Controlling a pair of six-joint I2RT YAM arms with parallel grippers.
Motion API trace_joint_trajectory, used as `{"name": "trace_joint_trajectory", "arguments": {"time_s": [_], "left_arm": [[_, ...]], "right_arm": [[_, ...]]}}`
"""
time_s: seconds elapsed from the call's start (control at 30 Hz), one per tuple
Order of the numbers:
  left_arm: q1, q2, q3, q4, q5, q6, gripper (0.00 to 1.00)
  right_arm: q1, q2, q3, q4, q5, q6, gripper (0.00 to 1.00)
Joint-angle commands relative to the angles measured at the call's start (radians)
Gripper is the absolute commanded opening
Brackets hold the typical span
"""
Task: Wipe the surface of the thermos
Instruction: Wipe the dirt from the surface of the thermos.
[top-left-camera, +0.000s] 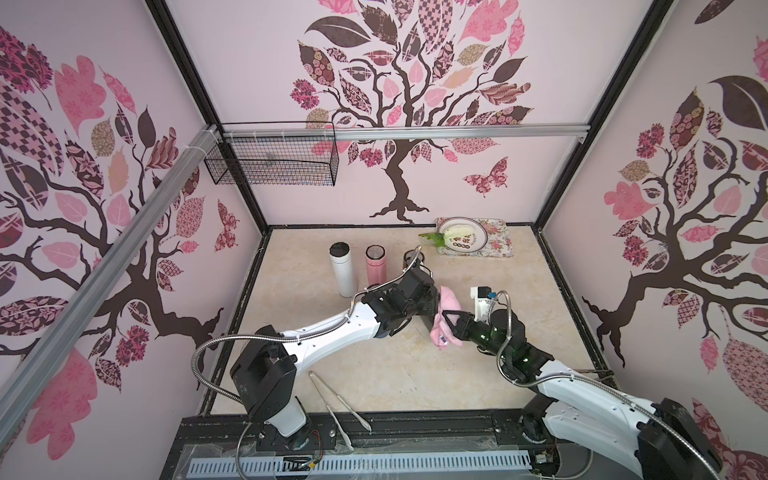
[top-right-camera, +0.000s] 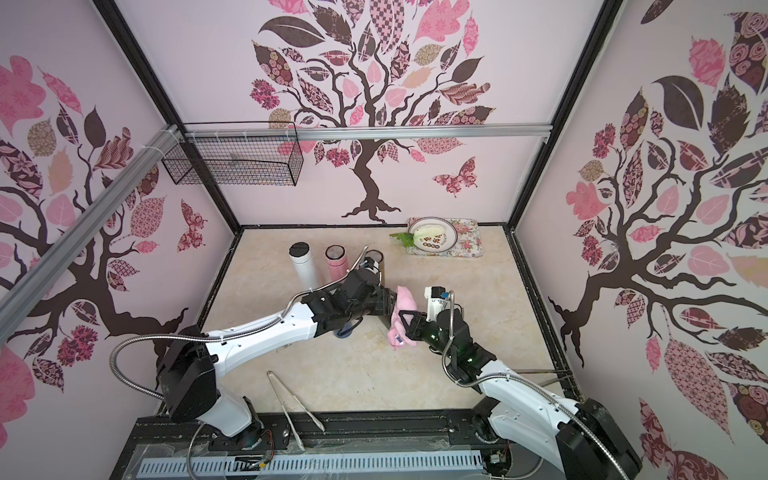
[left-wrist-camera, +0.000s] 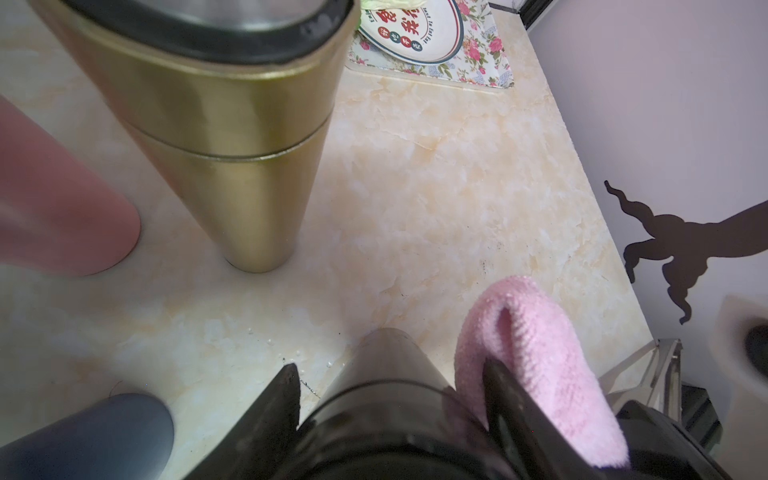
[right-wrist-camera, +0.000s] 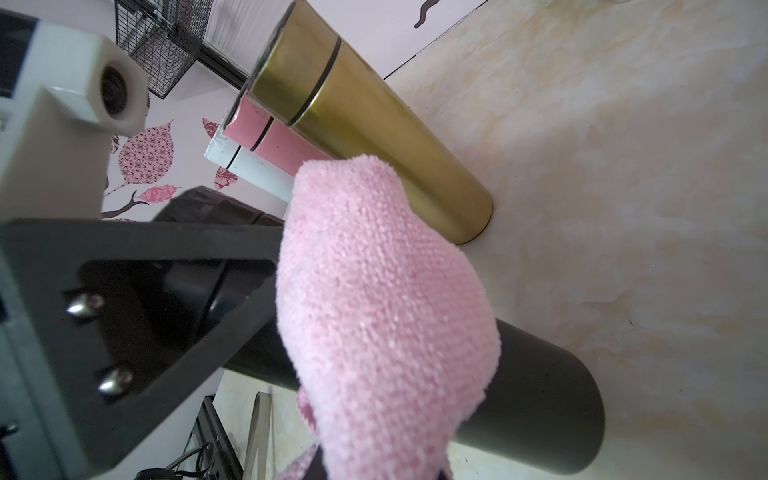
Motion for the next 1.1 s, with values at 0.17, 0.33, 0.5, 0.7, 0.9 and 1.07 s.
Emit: {"name": "trace_joint_trajectory", "arguments": {"time_s": [0.17,0.33,0.5,0.7,0.9,1.07], "left_arm": [[-0.016,-0.009,0.053,-0.060,-0.027,0.041,0.00],[-0.017,0.003,0.056,-0.064,-0.034,0.041,0.00],[-0.017,0.005,0.068,-0.063,-0.020,0.032,0.00],[-0.017,0.028,0.088,-0.063,-0.005,0.031,0.00],[-0.017,0.045,0.101,-0.075,-0.007,0.030,0.00],[-0.017,0.061,0.122,-0.106,-0.022,0.024,0.00]], "right_arm": [[0.011,0.023,-0.066,-0.170,0.078,-0.012,0.00],[0.014,-0.010,-0.011,-0.087,-0.006,-0.010,0.00],[0.052,-0.004,0.113,-0.063,-0.056,-0.001,0.00],[0.062,0.016,0.112,-0.092,-0.035,0.019,0.00],[0.063,-0.027,-0.006,-0.236,0.075,0.037,0.00],[0.063,-0.078,-0.017,-0.213,0.035,0.026,0.00]]}}
